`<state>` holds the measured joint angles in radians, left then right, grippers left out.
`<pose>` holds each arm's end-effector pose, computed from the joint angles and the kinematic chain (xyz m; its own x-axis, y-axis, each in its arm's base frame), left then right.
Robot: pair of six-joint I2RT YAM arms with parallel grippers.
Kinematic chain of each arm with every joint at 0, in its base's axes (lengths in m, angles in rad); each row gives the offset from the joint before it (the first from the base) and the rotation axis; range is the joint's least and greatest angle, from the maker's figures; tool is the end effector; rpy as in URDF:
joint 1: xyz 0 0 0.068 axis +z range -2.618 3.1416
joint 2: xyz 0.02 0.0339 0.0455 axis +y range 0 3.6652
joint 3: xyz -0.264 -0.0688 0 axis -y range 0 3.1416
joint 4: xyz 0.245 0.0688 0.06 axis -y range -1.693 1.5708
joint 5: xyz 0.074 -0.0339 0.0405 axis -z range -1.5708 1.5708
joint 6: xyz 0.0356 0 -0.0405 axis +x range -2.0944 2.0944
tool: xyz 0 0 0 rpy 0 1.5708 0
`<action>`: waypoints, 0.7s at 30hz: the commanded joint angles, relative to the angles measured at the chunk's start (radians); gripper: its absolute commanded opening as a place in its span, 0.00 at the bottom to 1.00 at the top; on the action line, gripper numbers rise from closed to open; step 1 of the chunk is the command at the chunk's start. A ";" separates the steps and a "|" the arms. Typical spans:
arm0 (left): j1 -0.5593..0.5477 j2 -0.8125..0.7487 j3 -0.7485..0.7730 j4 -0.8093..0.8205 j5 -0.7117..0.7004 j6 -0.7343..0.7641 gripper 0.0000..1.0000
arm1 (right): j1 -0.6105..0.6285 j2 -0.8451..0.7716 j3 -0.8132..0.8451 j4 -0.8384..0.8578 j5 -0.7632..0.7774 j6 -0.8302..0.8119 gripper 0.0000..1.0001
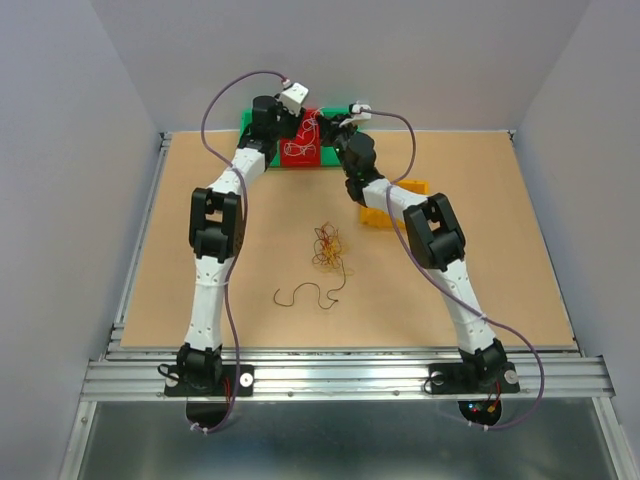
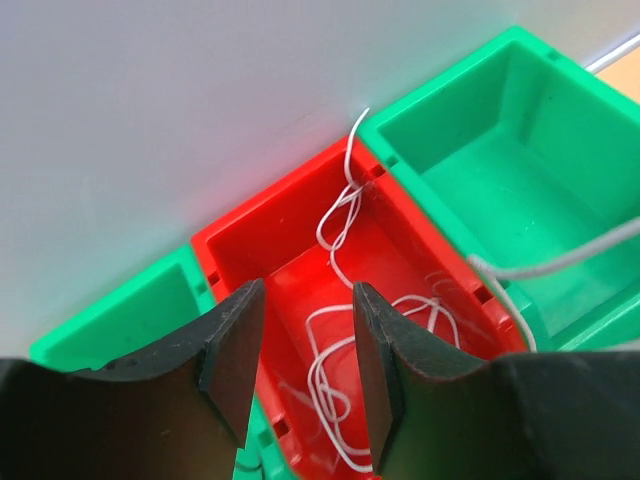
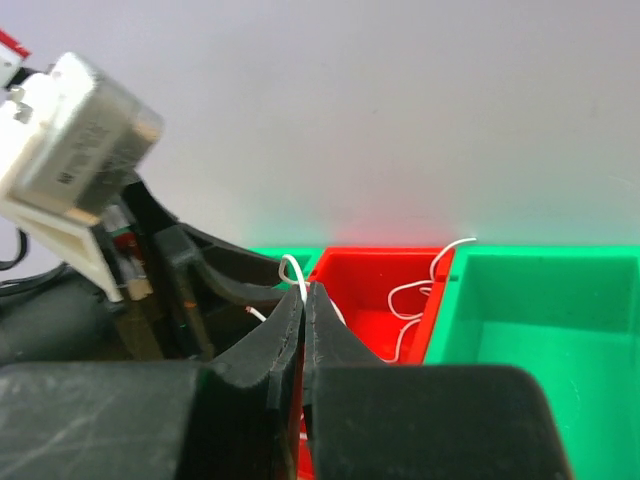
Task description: Untangle the cables
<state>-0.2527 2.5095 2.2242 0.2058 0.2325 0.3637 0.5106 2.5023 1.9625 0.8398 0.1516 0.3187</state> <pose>0.5724 -0.1563 0.2495 0.0938 0.3333 -0.9381 0.4626 0.8198 0.3375 0.5062 0.2774 0.2288 0.1329 0.4295 -0.8932 -0.4200 0.8407 0.3417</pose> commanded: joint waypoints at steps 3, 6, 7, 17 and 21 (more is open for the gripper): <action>0.073 -0.271 -0.135 0.104 0.050 -0.051 0.52 | -0.006 0.079 0.157 0.021 -0.066 0.045 0.00; 0.078 -0.365 -0.271 0.144 0.062 -0.043 0.52 | -0.006 0.153 0.268 -0.043 -0.070 0.072 0.00; 0.081 -0.365 -0.311 0.162 0.068 -0.043 0.52 | -0.006 0.171 0.301 -0.066 -0.069 0.080 0.01; 0.086 -0.488 -0.517 0.228 0.128 -0.083 0.52 | -0.006 0.221 0.412 -0.192 -0.038 0.077 0.35; 0.086 -0.483 -0.511 0.228 0.140 -0.091 0.52 | -0.006 0.156 0.340 -0.186 -0.046 0.049 0.37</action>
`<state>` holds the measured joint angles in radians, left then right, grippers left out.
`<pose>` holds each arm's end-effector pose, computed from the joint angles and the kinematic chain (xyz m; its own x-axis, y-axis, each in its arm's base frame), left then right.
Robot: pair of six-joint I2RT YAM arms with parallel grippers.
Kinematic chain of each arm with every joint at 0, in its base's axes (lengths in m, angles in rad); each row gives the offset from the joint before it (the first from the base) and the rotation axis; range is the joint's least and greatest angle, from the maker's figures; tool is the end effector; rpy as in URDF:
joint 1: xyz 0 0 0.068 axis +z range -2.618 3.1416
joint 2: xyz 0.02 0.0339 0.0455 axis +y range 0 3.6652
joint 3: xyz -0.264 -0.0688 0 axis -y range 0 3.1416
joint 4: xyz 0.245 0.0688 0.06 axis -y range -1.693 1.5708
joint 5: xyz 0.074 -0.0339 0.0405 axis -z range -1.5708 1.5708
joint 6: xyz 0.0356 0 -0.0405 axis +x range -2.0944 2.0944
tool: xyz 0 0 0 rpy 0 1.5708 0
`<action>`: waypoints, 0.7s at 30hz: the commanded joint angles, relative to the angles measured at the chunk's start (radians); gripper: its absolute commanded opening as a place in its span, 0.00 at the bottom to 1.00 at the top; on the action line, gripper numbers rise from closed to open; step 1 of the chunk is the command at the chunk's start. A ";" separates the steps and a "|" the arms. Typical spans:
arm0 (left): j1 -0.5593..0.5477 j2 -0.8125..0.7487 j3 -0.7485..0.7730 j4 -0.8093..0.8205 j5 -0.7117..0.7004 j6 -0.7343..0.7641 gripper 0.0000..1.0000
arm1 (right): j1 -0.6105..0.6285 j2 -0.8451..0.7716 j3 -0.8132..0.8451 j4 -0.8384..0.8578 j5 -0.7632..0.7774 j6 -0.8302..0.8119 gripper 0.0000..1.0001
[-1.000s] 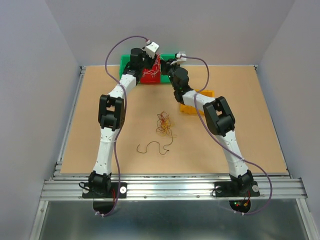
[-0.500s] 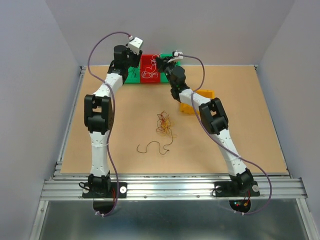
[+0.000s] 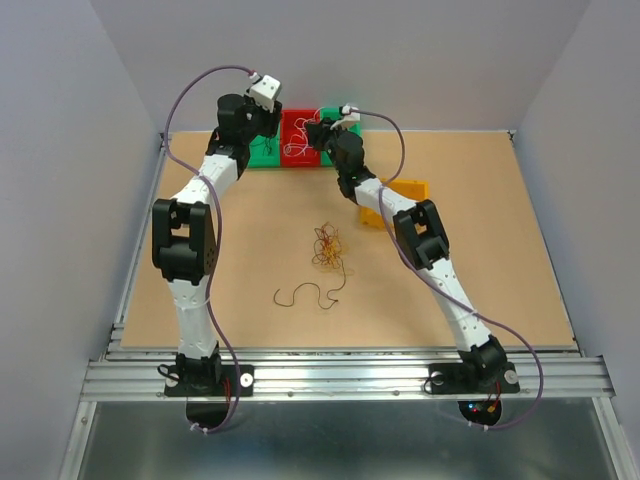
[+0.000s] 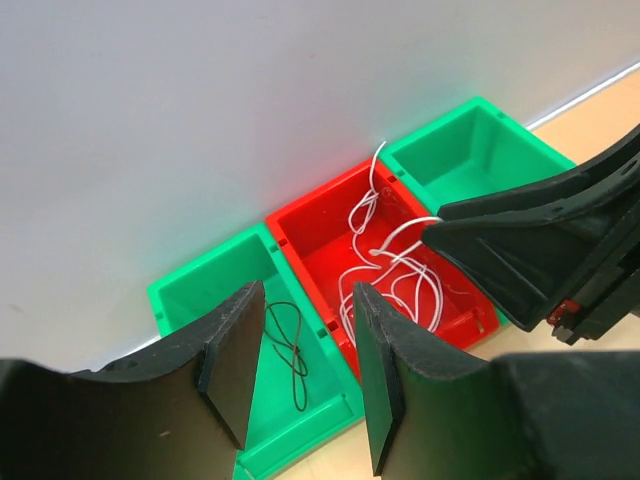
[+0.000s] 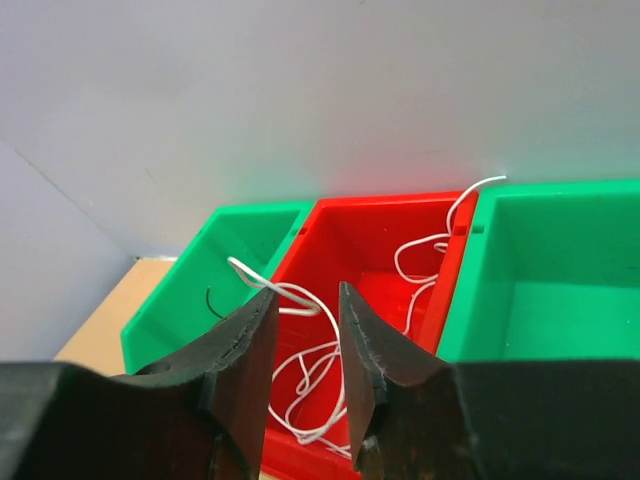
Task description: Untangle the cables
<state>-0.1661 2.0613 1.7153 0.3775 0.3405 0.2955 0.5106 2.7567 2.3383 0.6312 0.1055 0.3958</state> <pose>0.4938 -0.0948 0.3231 0.1710 0.2497 -0.9531 0.4550 0.8380 0.3011 0.5426 0.2997 0.1910 0.0173 0.4491 -0.8933 -0.4366 0.8071 0.3974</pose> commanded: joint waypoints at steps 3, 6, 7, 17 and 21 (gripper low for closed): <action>-0.001 -0.030 -0.002 0.055 0.045 -0.044 0.52 | -0.006 -0.138 -0.091 0.027 -0.010 -0.060 0.46; -0.001 -0.023 -0.003 0.057 0.064 -0.056 0.51 | -0.006 -0.166 -0.123 0.022 -0.017 -0.075 0.47; -0.001 -0.017 -0.003 0.057 0.071 -0.064 0.51 | -0.004 -0.175 -0.134 0.022 -0.009 -0.083 0.47; -0.001 -0.046 -0.080 0.061 0.063 -0.056 0.51 | -0.006 -0.413 -0.450 0.084 -0.029 -0.109 0.47; 0.000 -0.059 -0.153 0.080 0.043 -0.070 0.55 | -0.004 -0.563 -0.637 0.104 -0.058 -0.164 0.47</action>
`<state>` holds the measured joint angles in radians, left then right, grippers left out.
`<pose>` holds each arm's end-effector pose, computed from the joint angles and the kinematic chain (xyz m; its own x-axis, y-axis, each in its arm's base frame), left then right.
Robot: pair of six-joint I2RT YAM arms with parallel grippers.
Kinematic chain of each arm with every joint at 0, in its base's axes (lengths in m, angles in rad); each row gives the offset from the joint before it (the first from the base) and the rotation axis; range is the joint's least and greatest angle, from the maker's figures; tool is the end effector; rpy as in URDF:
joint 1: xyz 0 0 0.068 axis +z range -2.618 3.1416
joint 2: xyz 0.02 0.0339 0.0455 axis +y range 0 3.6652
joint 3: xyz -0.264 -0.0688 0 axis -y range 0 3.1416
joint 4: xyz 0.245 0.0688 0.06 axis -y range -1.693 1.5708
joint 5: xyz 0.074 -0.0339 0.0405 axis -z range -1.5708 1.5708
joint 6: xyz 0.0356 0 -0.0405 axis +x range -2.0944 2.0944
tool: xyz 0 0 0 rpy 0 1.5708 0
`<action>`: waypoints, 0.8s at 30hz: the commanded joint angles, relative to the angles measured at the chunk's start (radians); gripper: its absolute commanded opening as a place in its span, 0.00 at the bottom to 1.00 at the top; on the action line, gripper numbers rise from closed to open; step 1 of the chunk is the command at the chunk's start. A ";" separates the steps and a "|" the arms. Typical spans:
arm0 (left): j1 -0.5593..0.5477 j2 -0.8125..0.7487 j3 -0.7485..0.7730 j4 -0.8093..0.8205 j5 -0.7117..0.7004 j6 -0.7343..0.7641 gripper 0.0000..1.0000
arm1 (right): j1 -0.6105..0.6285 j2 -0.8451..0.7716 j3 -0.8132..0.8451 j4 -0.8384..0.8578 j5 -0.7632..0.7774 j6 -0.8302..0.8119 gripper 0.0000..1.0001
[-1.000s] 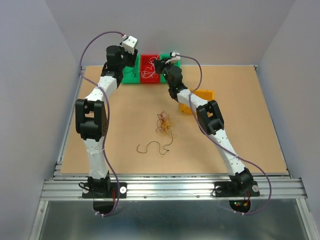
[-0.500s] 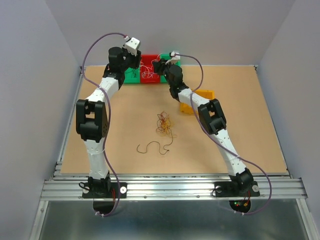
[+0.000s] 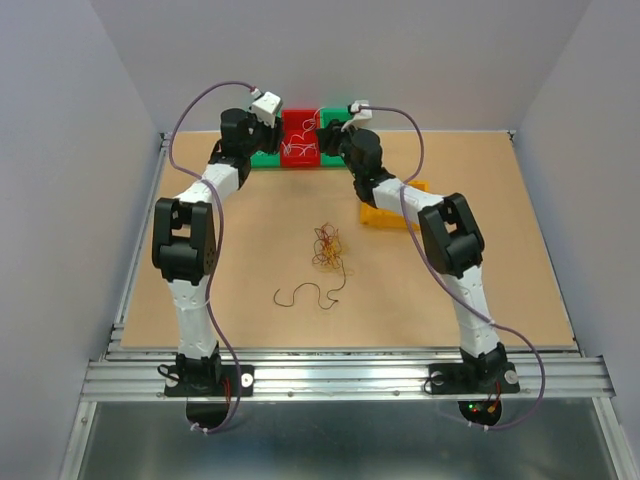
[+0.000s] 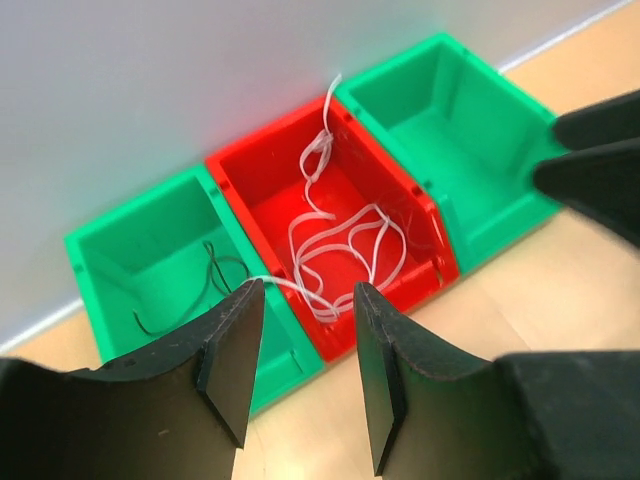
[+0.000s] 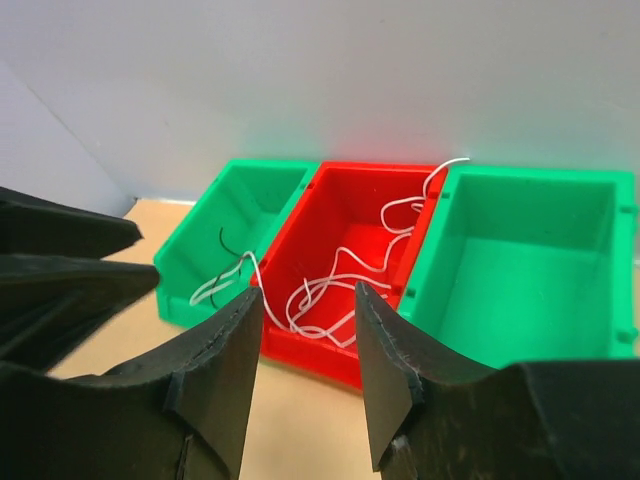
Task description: Untangle the cables
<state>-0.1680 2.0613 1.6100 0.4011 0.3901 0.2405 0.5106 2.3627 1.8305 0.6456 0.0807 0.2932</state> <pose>0.4885 -0.0966 0.2881 0.0780 0.2102 -0.9745 0.5257 0.8219 0.2194 0.4884 0.2703 0.2387 -0.0261 0.3156 -0.9485 -0.4280 0.8540 0.2959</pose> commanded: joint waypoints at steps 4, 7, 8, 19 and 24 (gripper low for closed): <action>0.018 -0.035 -0.061 0.067 -0.043 -0.070 0.60 | -0.006 -0.324 -0.328 0.095 -0.018 -0.081 0.48; 0.033 -0.024 -0.050 0.048 -0.039 -0.093 0.62 | -0.006 -0.437 -0.480 0.115 0.031 -0.085 0.48; 0.039 -0.024 -0.048 0.035 -0.028 -0.098 0.63 | -0.004 -0.460 -0.517 0.118 0.042 -0.086 0.48; 0.064 -0.153 -0.188 -0.051 -0.045 0.061 0.72 | -0.007 -0.651 -0.764 0.127 0.111 -0.153 0.50; 0.059 -0.133 -0.154 -0.109 -0.123 0.184 0.72 | -0.007 -0.697 -0.809 0.127 0.137 -0.169 0.50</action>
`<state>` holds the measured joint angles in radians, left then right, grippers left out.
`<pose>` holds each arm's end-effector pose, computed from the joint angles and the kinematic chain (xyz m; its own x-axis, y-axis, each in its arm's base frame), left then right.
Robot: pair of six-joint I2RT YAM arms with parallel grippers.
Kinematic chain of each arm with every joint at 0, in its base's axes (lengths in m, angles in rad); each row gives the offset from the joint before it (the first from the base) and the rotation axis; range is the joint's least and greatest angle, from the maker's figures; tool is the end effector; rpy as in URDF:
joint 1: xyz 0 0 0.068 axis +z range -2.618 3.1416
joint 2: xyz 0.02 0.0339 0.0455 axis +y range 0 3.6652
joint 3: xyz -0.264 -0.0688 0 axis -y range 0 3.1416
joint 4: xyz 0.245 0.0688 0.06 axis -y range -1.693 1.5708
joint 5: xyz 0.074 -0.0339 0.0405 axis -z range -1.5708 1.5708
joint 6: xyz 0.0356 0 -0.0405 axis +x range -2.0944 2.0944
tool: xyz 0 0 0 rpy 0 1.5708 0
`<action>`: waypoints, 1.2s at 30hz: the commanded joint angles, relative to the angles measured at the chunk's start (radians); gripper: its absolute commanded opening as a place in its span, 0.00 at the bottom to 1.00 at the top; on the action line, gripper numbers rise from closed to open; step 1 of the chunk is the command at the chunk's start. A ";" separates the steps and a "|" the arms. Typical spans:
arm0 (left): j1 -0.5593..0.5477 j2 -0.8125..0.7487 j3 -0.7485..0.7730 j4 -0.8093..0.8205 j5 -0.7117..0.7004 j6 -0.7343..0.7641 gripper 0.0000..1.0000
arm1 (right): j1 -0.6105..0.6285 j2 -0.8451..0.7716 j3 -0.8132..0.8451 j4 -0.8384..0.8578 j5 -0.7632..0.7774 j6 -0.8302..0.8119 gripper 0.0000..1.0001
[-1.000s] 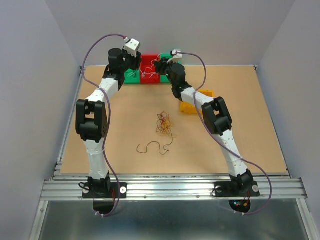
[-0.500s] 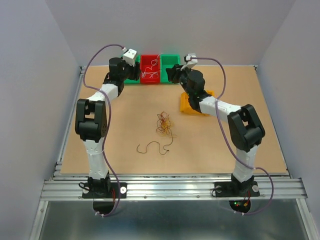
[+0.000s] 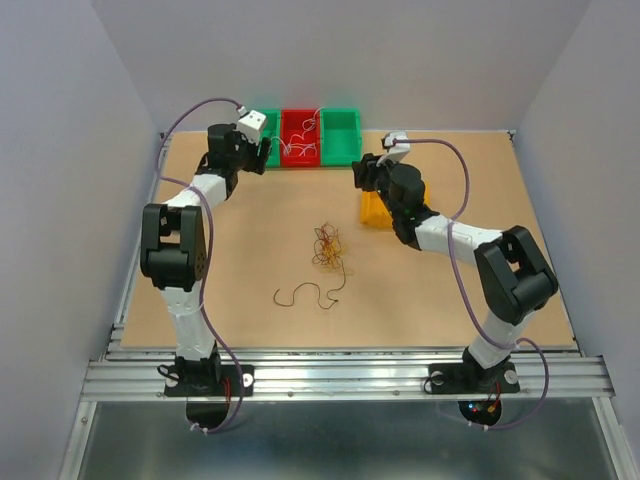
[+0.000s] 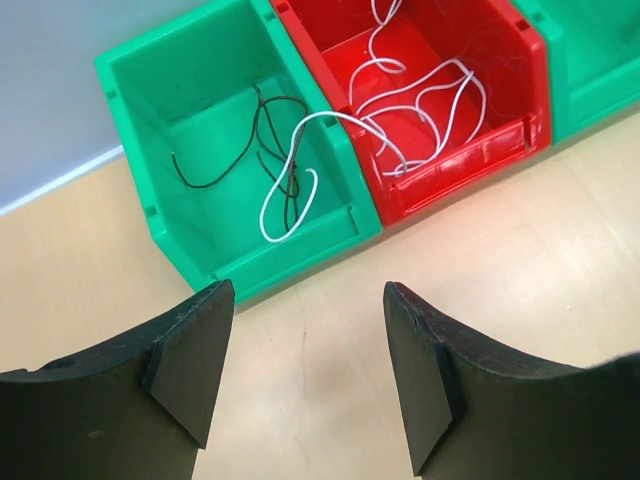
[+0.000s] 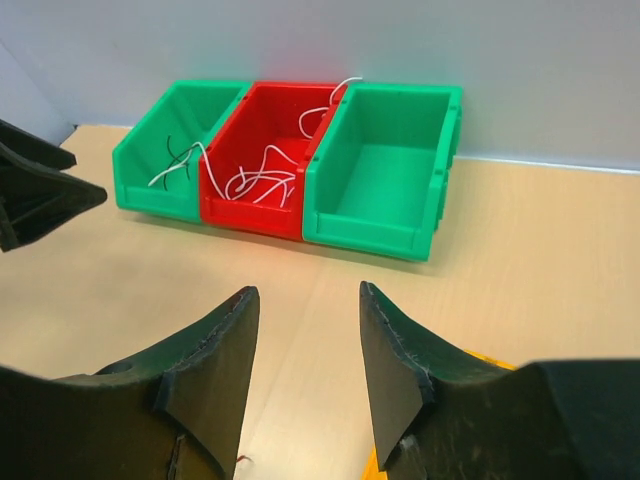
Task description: Untangle the cables
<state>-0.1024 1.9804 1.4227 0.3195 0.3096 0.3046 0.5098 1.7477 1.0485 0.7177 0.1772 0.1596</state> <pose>0.4661 -0.0588 0.2514 -0.1064 0.2981 -0.9486 0.4442 0.8677 0.2229 0.3536 0.1905 0.2636 -0.0360 0.1591 -0.9866 -0.3249 0.9317 0.1621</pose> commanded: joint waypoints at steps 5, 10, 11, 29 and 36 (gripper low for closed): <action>-0.010 0.035 0.151 -0.085 -0.075 0.211 0.65 | -0.007 -0.091 -0.035 0.057 0.016 -0.028 0.50; -0.014 0.077 0.212 -0.151 -0.047 0.324 0.64 | -0.007 -0.106 -0.048 0.054 -0.002 -0.029 0.51; -0.019 0.086 0.223 -0.152 -0.053 0.359 0.64 | -0.007 -0.111 -0.050 0.054 -0.002 -0.031 0.51; -0.079 0.222 0.337 -0.255 -0.096 0.484 0.61 | -0.007 -0.109 -0.061 0.054 0.008 -0.048 0.52; -0.085 0.273 0.416 -0.246 -0.194 0.478 0.48 | -0.007 -0.103 -0.054 0.054 -0.005 -0.038 0.52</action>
<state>-0.1837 2.2646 1.7744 0.0502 0.1734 0.7753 0.5098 1.6684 0.9993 0.7193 0.1822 0.1295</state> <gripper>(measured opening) 0.512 0.514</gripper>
